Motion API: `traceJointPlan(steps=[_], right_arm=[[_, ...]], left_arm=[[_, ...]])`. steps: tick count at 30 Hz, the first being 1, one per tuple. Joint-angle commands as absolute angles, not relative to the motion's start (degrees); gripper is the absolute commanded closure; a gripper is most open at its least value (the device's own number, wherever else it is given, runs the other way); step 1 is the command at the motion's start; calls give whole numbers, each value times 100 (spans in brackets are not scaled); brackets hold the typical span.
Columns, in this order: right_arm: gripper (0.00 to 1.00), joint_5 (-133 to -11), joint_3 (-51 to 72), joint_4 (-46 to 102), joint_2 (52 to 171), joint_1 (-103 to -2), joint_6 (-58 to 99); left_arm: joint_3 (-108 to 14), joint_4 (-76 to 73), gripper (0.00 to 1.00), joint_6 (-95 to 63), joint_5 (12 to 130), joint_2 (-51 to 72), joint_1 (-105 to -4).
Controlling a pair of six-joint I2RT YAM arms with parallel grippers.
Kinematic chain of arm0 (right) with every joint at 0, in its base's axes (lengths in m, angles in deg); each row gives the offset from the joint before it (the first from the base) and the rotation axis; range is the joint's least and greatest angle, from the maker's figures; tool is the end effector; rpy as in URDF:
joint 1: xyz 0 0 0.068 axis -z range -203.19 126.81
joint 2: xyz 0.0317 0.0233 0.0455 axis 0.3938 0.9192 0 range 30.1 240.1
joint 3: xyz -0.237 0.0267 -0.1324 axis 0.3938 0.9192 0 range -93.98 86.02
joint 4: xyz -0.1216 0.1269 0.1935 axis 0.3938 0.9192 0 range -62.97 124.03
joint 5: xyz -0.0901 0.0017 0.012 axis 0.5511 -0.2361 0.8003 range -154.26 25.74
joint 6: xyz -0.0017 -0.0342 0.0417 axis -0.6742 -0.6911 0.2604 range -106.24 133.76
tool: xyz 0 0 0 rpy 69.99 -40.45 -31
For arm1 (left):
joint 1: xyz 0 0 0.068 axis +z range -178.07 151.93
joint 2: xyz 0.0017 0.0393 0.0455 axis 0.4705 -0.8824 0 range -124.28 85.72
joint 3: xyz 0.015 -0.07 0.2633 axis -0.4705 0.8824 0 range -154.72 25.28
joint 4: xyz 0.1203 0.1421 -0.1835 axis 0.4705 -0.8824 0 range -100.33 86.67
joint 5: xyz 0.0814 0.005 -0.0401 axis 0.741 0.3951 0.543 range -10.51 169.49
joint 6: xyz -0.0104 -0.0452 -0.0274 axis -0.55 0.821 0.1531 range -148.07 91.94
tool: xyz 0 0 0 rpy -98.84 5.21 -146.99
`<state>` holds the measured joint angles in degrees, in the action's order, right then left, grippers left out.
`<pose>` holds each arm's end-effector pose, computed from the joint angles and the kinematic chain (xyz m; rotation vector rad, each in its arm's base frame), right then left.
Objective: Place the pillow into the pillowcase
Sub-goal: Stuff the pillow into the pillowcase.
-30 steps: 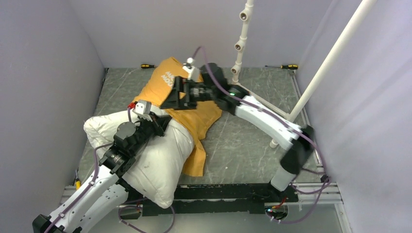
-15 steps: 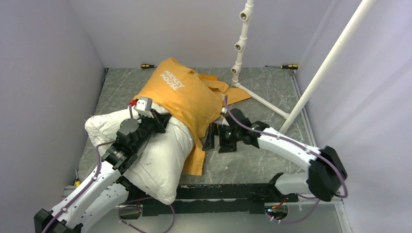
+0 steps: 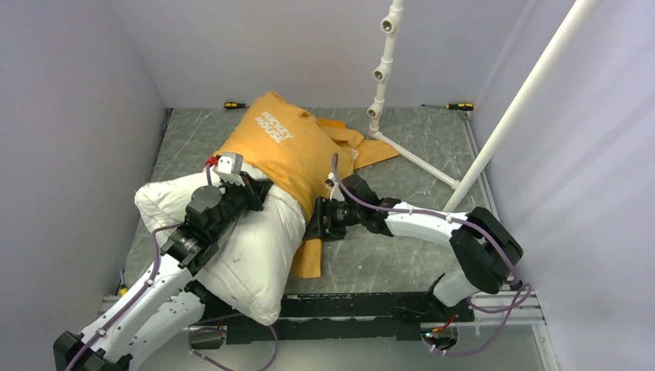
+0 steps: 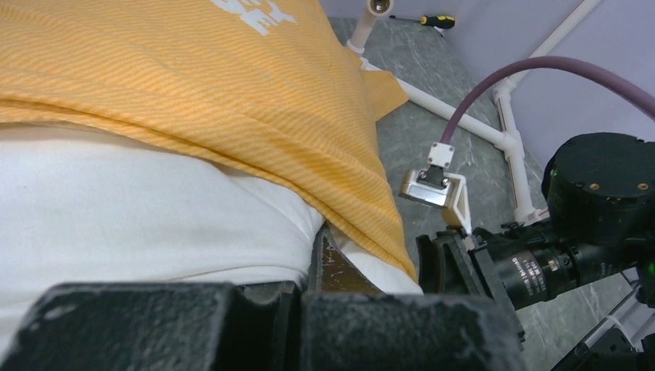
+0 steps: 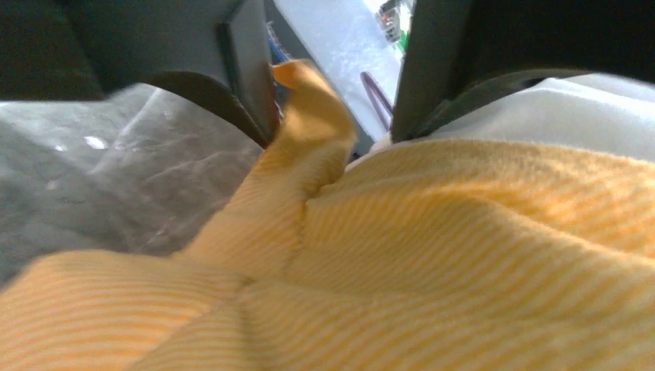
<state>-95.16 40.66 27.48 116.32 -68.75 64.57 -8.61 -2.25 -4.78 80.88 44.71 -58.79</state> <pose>0.2010 0.2310 0.1930 -0.2076 2.6323 1.3666 0.1553 -0.0914 0.3044 0.0932 1.7208 -0.6854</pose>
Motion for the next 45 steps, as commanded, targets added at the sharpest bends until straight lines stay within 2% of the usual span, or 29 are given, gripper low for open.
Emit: traceJointPlan(steps=[1, 3, 6, 12, 20, 22, 25, 26, 27, 29, 31, 33, 34, 39, 42, 45], right_arm=[[66, -9818, 4072, 1844, 11921, -6992, 6721], [100, -9829, 4123, 1857, 11901, -7018, 6778], [100, -10040, 3782, 2375, 11100, -7047, 6457], [100, -11123, 3112, 2106, 10122, -7112, 6432], [100, -11753, 2656, 100, 9921, -7854, 6991], [100, -11490, 2694, 446, 9948, -7867, 6766], [100, -10716, 2693, 1846, 10060, -7746, 6257], [100, -10504, 2748, 2050, 10076, -7666, 6274], [100, -10296, 2832, 2177, 10084, -7581, 6345], [100, -9925, 3062, 2304, 10012, -7383, 6554], [100, -9721, 3348, 2244, 9958, -7187, 6750], [100, -9719, 3546, 2103, 9964, -7025, 6856], [100, -9739, 3586, 2071, 9995, -6996, 6856], [100, -9758, 3440, 2250, 10226, -6986, 6708], [100, -9772, 3308, 2375, 10321, -6991, 6623], [100, -9793, 3239, 2472, 10369, -6987, 6565]], left_arm=[[-988, 293, 100, -501, 8002, 4248, -5888], [-1095, 304, 100, -445, 8027, 4133, -5887], [-1695, 125, 100, -571, 7860, 3370, -5793], [-2256, 674, 100, -467, 7170, 2350, -5056], [-2774, 1108, 100, -396, 6672, 983, -4661], [-2813, 1163, 100, -351, 6318, 742, -4661], [-2776, 1045, 100, -325, 6015, 724, -4670], [-2832, 763, 97, -377, 5978, 800, -4670], [-2961, 265, 86, -451, 6031, 886, -4670], [-3454, -1211, 51, -639, 6322, 1046, -4670], [-4022, -3034, 33, -765, 6787, 1173, -4662], [-4463, -4364, 7, -702, 7334, 1335, -4654], [-4626, -4925, 1, -682, 7545, 1417, -4615], [-5166, -6980, 1, -548, 7687, 1822, -3893], [-5177, -7656, 1, -606, 7611, 1928, -3281], [-5147, -7911, 1, -576, 8091, 2042, -2907]])
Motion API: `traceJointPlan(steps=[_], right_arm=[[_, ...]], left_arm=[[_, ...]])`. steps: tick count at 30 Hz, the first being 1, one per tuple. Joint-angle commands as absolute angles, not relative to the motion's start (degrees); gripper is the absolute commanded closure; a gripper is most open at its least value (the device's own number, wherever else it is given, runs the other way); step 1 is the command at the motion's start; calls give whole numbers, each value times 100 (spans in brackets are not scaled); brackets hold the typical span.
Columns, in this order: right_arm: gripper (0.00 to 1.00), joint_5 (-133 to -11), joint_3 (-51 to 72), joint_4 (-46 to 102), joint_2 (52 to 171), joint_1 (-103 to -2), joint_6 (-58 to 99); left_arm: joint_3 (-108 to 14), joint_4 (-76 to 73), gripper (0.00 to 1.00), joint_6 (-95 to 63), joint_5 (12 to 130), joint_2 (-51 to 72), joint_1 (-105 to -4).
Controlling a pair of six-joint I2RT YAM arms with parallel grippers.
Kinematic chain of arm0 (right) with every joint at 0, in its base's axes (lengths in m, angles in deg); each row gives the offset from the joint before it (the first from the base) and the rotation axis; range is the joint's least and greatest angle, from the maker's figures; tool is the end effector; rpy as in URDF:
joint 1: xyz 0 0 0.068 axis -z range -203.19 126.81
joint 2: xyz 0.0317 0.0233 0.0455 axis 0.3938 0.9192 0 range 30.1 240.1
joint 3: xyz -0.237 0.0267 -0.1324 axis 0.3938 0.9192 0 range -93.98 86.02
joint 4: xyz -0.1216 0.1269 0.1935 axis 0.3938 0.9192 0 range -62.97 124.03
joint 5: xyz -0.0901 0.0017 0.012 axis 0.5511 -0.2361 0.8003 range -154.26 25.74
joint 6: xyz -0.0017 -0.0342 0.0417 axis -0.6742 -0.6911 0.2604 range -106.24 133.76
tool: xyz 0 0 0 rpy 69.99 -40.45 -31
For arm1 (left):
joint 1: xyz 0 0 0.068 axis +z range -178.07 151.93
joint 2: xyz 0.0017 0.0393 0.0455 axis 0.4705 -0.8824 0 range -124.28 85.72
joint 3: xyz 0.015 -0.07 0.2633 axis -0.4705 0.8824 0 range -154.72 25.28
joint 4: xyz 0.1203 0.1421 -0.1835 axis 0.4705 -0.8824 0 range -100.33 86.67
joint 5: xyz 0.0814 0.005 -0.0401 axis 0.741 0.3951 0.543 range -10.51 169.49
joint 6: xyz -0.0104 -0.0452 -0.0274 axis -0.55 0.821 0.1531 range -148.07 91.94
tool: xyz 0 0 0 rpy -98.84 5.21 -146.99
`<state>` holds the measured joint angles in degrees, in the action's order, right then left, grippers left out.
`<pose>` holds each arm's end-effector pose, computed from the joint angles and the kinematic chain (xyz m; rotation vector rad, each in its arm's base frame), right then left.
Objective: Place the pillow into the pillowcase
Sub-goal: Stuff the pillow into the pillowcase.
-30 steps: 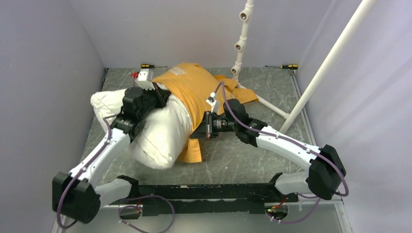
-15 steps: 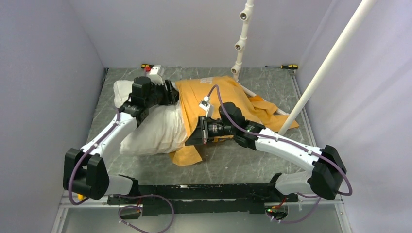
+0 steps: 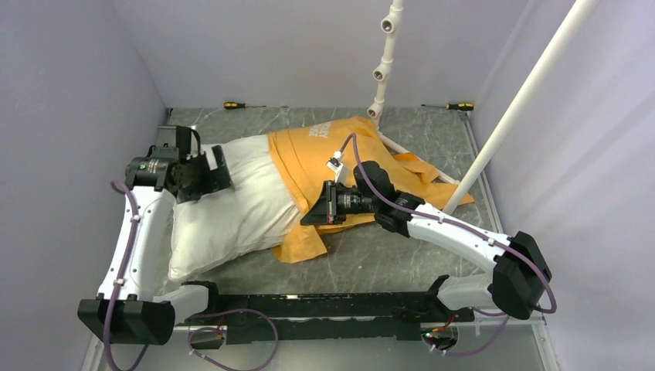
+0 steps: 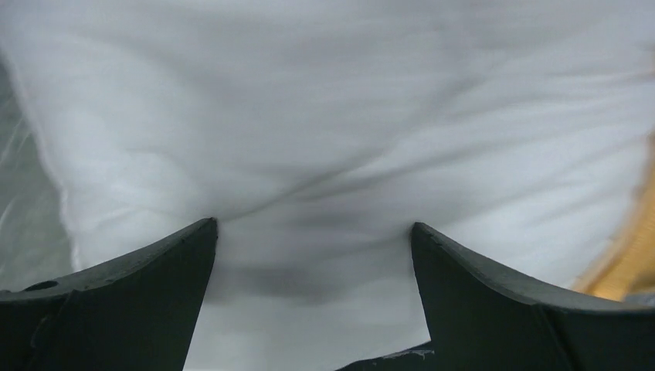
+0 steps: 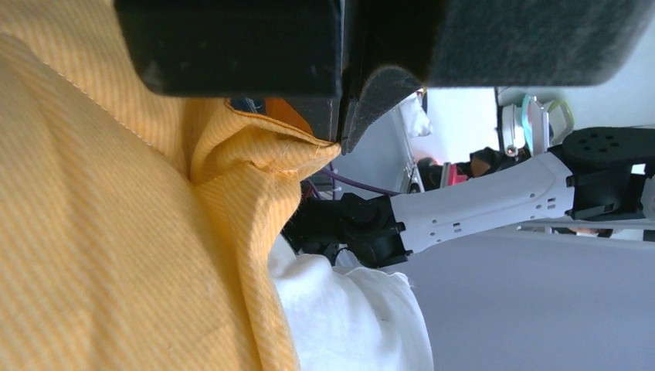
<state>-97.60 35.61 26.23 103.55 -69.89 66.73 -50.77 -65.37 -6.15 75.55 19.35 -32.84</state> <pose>0.1845 0.2242 0.2866 -0.3317 2.2904 1.6026 0.2115 -0.0202 0.3691 -0.3439 2.4798 -0.2808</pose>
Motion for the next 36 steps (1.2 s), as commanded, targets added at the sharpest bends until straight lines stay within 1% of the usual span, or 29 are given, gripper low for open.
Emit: traceJointPlan(steps=[1, 5, 8, 9, 11, 12, 14, 15, 16, 17, 18, 20, 21, 22, 24, 25, 28, 30, 34, 36], right_arm=[[100, -9799, 3227, 2501, 10385, -6986, 6552], [100, -9831, 3206, 2596, 10444, -6986, 6509], [100, -9839, 3240, 2645, 10458, -6986, 6502], [100, -9846, 3241, 2676, 10468, -6986, 6486], [100, -9908, 3228, 2685, 10468, -6991, 6445], [100, -9938, 3229, 2795, 10467, -6987, 6433], [100, -9987, 3240, 2799, 10434, -6986, 6447], [100, -10027, 3241, 2754, 10428, -6991, 6472], [100, -10074, 3227, 2739, 10428, -6987, 6508], [100, -10123, 3199, 2664, 10430, -6986, 6542], [100, -10163, 3163, 2535, 10450, -6986, 6577], [100, -10278, 3072, 2299, 10548, -6991, 6739], [100, -10366, 3003, 2133, 10626, -6987, 6825], [100, -10461, 2918, 1976, 10741, -6988, 6918], [100, -10693, 2657, 1665, 10989, -7009, 7123], [100, -10822, 2521, 1435, 11118, -7036, 7268], [100, -11222, 1913, 707, 11552, -7198, 7763], [100, -11321, 1380, 394, 11877, -7384, 8060], [100, -11402, -19, 374, 12529, -7832, 8166], [100, -11376, -435, 355, 12843, -8010, 8179]], left_arm=[[-5130, -7922, 1, -517, 8277, 2094, -2749], [-4861, -7524, 1, -235, 8269, 2345, -1832], [-4449, -7044, 1, -152, 8040, 2401, -1010], [-4293, -6851, 1, -225, 7651, 2377, -594], [-3991, -6498, 1, -367, 6505, 2233, 160], [-3805, -6189, 1, -380, 6008, 2148, 222], [-3228, -5381, 1, -316, 4212, 1948, 258], [-2932, -4837, 5, -218, 3416, 1865, 238], [-2677, -4338, 19, -57, 2768, 1790, 144], [-2532, -3966, 27, 79, 2489, 1757, -112], [-2474, -3710, 33, 120, 2471, 1782, -524], [-2443, -3329, 50, 347, 2769, 1932, -1559], [-2336, -2895, 59, 657, 2784, 2029, -2042], [-2203, -2377, 70, 1086, 2797, 2126, -2488], [-1938, -1346, 97, 1822, 3094, 2387, -3284], [-1883, -1072, 100, 1968, 3379, 2494, -3650], [-1915, -754, 100, 1844, 4175, 2648, -4475], [-1919, -503, 100, 1824, 4442, 2569, -4841], [-1726, 169, 100, 1946, 5045, 2334, -5524], [-1663, 430, 100, 1930, 5306, 2259, -5879]])
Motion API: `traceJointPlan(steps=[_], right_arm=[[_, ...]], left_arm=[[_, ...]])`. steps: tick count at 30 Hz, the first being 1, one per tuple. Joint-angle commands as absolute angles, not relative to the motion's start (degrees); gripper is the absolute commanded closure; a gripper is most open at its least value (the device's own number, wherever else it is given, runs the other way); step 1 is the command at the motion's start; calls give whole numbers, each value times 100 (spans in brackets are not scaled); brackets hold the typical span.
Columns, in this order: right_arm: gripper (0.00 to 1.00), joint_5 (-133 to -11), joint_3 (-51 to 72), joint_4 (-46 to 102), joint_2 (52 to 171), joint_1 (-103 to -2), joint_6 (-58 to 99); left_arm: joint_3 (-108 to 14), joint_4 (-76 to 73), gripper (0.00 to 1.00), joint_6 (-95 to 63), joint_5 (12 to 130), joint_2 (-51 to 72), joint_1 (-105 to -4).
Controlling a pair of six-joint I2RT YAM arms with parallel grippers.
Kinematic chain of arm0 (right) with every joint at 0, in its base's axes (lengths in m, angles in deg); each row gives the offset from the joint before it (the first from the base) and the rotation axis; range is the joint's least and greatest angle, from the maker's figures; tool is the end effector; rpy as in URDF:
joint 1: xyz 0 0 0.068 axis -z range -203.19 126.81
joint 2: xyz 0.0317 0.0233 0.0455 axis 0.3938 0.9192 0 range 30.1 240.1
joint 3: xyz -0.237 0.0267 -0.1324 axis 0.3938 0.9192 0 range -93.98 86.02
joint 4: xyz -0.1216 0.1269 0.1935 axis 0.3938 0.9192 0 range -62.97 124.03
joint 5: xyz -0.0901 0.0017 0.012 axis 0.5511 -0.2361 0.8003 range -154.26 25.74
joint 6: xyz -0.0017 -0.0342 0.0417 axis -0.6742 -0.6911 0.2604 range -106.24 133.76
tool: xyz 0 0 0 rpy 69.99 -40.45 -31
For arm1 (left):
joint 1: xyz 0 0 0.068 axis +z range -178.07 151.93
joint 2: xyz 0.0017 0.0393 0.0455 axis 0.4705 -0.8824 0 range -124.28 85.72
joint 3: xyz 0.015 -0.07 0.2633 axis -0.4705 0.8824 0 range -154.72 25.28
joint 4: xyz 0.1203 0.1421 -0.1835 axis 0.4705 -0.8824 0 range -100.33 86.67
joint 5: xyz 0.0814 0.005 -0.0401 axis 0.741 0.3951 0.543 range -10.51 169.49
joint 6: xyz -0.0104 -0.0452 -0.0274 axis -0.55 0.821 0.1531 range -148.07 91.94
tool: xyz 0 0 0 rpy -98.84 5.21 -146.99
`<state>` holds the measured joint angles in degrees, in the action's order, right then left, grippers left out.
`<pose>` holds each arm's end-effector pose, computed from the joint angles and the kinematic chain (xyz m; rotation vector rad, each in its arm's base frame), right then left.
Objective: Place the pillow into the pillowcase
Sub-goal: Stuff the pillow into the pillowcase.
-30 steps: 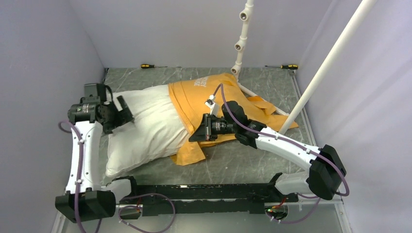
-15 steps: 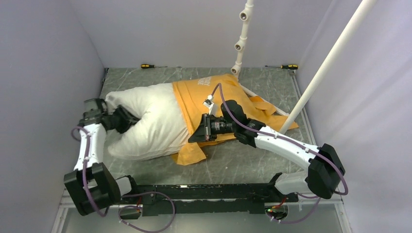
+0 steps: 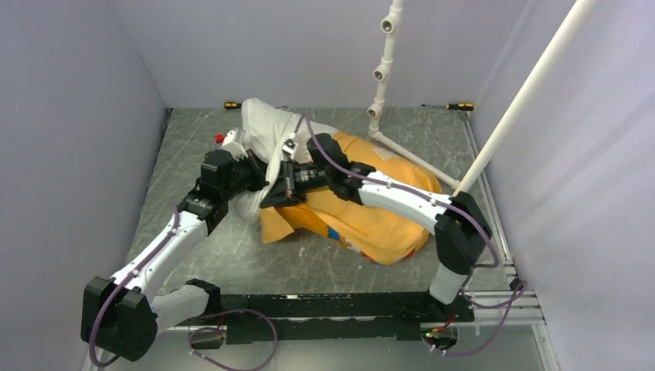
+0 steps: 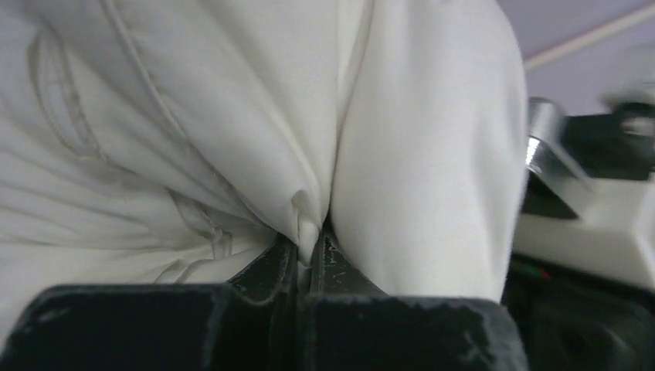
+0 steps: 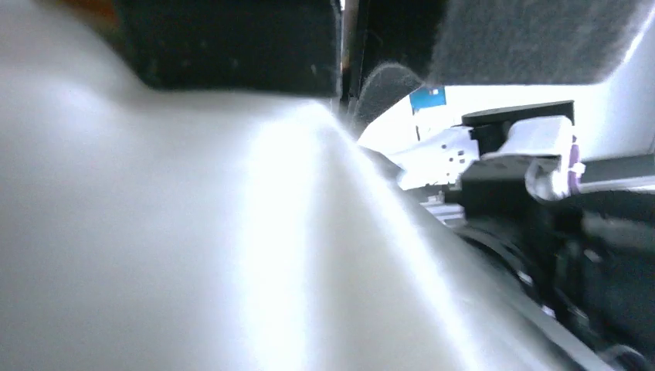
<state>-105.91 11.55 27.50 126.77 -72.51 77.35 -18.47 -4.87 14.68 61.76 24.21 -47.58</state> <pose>0.2382 0.3134 0.2999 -0.3034 2.4402 1.8245 0.2296 -0.0929 0.2924 -0.1873 2.0195 -1.0085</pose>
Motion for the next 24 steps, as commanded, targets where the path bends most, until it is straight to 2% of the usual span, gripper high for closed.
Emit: traceJointPlan(steps=[1, 4, 8, 13, 16, 20, 24], right_arm=[[100, -11370, -557, 347, 12934, -8048, 8195], [100, -11187, -449, 431, 12960, -7983, 8069], [100, -10653, -186, 1446, 12828, -7684, 7452], [100, -10312, -65, 1577, 12815, -7279, 7282], [100, -10354, -900, 2089, 13064, -7032, 6979], [100, -10567, -2956, 3337, 13898, -7014, 6519], [100, -10828, -3655, 3042, 14268, -7056, 6711]], left_arm=[[-1680, 416, 100, 1867, 5459, 2270, -5980], [-1879, -256, 100, 1467, 6049, 2557, -6016], [-2244, -1357, 100, 1046, 6926, 3251, -6014], [-2537, -2373, 100, 822, 7263, 3852, -5989], [-2649, -2645, 100, 795, 7810, 4417, -5984], [-2913, -2875, 100, 746, 8563, 5066, -5986], [-3423, -3201, 100, 498, 8845, 5413, -5988]])
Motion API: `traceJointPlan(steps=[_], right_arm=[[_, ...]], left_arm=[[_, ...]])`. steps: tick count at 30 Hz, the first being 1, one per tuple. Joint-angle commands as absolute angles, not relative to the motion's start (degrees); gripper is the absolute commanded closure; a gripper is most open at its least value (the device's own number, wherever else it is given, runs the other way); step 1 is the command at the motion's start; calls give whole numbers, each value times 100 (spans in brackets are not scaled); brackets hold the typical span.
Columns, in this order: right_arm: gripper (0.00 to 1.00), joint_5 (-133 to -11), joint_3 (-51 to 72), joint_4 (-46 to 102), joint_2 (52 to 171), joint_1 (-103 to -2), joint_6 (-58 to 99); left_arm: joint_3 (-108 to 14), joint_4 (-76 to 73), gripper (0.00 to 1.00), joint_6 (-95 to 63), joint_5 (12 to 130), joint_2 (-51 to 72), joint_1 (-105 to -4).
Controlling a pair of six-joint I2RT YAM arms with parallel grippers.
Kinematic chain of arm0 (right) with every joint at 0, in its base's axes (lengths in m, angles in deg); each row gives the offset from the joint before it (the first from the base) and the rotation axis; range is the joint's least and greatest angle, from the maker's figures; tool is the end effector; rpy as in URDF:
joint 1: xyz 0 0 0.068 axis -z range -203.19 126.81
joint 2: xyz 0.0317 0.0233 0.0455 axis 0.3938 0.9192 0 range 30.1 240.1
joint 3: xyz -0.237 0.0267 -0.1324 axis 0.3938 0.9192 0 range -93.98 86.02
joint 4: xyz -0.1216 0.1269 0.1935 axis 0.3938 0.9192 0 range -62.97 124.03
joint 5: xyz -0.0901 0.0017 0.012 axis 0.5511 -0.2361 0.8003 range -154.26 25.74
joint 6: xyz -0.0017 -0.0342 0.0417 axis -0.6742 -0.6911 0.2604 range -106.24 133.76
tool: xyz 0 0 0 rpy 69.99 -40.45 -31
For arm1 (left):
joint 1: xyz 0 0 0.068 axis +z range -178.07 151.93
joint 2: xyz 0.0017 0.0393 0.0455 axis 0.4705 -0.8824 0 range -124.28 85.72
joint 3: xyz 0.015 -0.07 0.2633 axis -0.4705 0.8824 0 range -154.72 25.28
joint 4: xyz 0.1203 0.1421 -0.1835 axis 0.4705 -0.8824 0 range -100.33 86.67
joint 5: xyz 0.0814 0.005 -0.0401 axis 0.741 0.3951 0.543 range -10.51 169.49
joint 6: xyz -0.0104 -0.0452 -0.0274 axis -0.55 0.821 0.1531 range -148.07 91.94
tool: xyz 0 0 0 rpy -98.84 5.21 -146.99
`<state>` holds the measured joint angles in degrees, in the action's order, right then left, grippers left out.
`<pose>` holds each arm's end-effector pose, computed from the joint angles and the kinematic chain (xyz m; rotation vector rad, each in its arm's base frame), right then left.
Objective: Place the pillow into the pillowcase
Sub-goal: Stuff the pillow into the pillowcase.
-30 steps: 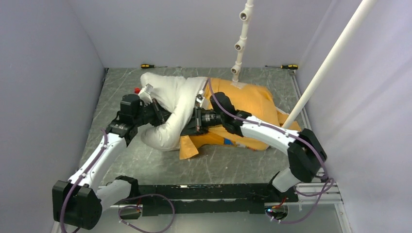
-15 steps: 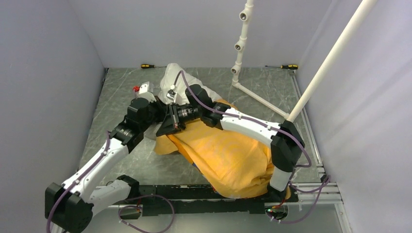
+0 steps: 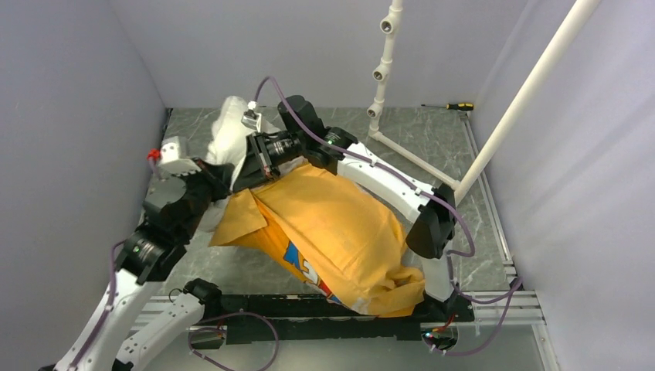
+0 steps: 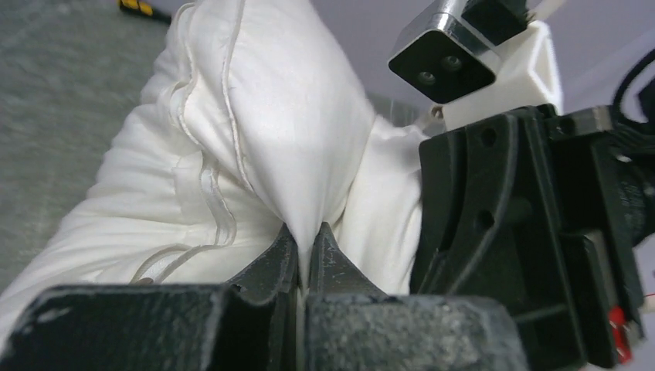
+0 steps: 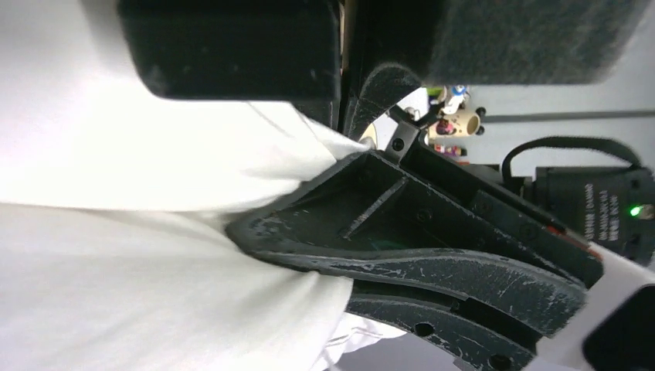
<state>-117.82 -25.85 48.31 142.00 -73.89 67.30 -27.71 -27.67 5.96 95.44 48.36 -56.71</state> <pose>0.2642 0.3679 0.3837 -0.7339 2.3114 1.9472 0.1247 -0.0571 0.3812 -0.2902 1.7262 -0.5679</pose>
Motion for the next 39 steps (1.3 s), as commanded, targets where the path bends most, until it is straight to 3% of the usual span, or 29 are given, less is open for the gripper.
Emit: traceJointPlan(steps=[1, 6, 11, 17, 21, 24, 30, 35, 39], right_arm=[[100, -10871, -3671, 2982, 14304, -7049, 6741], [100, -10869, -3529, 2861, 14248, -7001, 6707], [100, -10869, -2866, 2065, 13819, -6668, 7092], [100, -10995, -3251, 2401, 13943, -6500, 7055], [100, -10932, -2745, 1881, 13919, -6416, 7315], [100, -11199, -2953, 1364, 14022, -6313, 7672], [100, -11389, -4525, 2020, 14320, -6109, 7436], [100, -11493, -5115, 1926, 14577, -5705, 7791], [100, -11557, -4886, 1897, 14510, -5670, 7769]], left_arm=[[-3475, -3199, 100, 404, 8895, 5503, -5986], [-3674, -3494, 100, 146, 9178, 5484, -5988], [-3753, -3684, 100, 54, 8671, 4961, -5987], [-3634, -3382, 99, 50, 7798, 4448, -5988], [-3684, -3393, 100, 277, 7548, 4051, -5988], [-3513, -3731, 100, 535, 7923, 3829, -5988], [-3292, -4338, 100, 939, 9151, 3679, -5809], [-3582, -4975, 100, 1348, 10417, 4251, -5610], [-3646, -4834, 100, 1181, 10575, 4936, -5609]])
